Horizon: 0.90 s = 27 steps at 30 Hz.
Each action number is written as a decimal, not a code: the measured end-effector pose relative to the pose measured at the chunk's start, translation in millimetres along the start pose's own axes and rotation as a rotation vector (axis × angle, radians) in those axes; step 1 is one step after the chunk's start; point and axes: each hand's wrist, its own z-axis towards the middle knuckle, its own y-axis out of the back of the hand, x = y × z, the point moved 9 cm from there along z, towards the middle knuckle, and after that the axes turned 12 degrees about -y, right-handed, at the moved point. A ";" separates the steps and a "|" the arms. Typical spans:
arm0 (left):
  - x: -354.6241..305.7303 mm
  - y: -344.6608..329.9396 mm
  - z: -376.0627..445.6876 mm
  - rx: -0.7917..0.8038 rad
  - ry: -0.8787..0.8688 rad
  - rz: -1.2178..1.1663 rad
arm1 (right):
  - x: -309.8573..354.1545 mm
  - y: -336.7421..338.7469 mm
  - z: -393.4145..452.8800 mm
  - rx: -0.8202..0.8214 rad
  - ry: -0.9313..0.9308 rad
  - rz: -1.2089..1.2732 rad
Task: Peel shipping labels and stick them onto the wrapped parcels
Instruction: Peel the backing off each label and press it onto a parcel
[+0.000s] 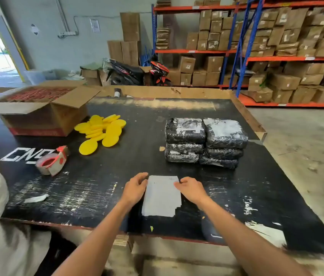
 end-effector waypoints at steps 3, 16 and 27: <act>9.0 -15.0 -5.7 0.166 -0.059 0.118 | -7.2 -6.8 11.0 -0.078 -0.102 0.074; 14.8 -39.3 -5.8 0.223 -0.277 0.624 | -37.9 -7.7 33.2 -0.148 -0.287 0.293; 10.8 -40.7 -7.7 0.248 -0.264 0.641 | -54.5 3.4 35.5 -0.025 -0.308 0.584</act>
